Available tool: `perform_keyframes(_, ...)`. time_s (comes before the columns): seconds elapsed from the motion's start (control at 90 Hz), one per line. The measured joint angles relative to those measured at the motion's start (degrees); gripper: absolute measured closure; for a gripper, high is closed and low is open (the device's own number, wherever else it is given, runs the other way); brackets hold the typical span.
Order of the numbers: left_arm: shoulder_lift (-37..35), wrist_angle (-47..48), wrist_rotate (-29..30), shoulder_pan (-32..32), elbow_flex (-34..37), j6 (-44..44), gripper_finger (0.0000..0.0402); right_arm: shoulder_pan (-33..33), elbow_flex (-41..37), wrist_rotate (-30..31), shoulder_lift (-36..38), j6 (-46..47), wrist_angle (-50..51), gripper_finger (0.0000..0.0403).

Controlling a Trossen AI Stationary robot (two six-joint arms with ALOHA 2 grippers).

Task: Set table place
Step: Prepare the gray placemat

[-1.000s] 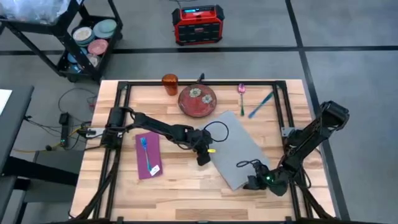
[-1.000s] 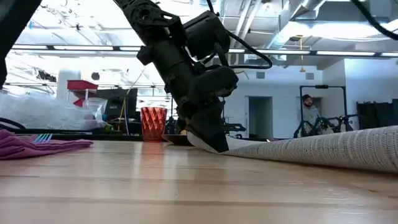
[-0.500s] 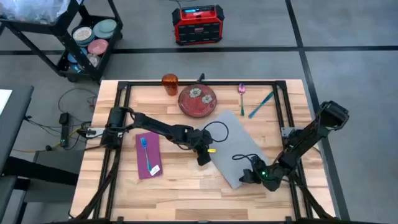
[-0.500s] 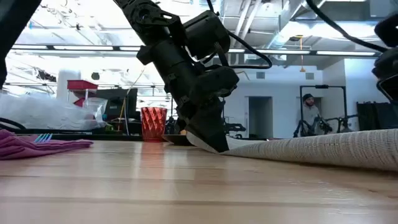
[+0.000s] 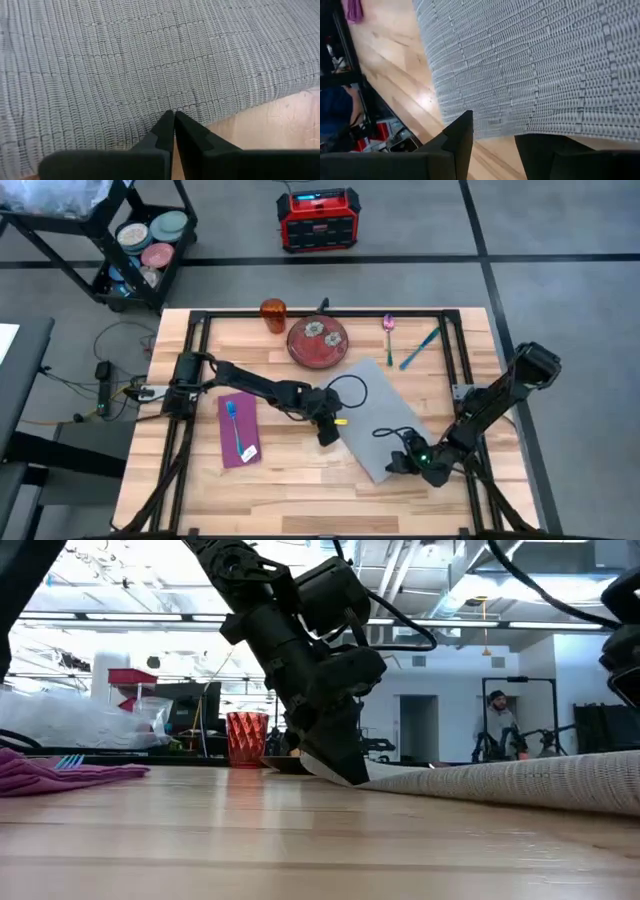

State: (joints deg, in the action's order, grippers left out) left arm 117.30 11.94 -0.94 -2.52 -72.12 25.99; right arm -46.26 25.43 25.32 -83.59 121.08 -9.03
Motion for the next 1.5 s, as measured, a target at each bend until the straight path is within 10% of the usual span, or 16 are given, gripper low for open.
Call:
perform_keyframes(0.333, 0.0, -1.0, 0.0, 0.0, 0.1, 0.9, 0.0401, 1.5, 0.0, -1.2, 0.0, -1.7, 2.4, 0.0393)
perform_keyframes(0.733, -4.2, 2.9, -3.4, -2.0, -3.1, 5.8, 0.0401, 3.9, 16.5, 1.7, 3.8, -12.7, 32.0, 0.0403)
perform_keyframes(0.989, -14.7, 22.2, -6.0, -2.0, -14.8, 3.7, 0.0401, 7.7, 21.6, -5.8, 3.7, -24.5, 42.8, 0.0403)
perform_keyframes(1.5, -32.2, 42.8, 17.5, -1.0, -31.3, 0.3, 0.0401, 13.9, 41.8, -11.9, -3.1, -68.0, 63.8, 0.0403)
